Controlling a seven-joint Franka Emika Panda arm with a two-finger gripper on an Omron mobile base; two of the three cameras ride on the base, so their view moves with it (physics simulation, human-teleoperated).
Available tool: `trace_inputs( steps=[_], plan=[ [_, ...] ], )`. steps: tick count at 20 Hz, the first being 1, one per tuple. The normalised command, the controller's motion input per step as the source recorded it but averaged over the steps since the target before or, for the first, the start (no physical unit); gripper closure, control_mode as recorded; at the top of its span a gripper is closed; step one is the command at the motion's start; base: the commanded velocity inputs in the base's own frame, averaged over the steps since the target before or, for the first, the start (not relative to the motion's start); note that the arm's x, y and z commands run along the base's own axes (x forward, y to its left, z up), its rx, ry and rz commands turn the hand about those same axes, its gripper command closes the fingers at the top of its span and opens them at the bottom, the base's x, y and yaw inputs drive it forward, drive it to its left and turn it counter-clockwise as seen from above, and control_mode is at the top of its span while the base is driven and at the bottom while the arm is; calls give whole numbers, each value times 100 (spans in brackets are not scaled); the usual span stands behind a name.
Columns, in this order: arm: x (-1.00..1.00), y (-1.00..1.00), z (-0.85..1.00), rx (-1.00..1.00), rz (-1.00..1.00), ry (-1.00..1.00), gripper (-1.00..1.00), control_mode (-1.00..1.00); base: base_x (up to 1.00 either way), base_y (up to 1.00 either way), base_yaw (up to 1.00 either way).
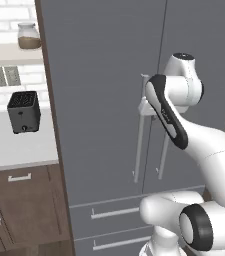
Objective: Take the strawberry from the fridge and place it on top of the pancake, located on the dining counter.
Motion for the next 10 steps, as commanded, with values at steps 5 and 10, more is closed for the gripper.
trace_inputs(
  steps=[5,10],
  plan=[
    [0,0,0,0,0,0,-100,100,-13,-6,0],
    [0,0,0,0,0,0,-100,100,-72,-10,0]
  ],
)
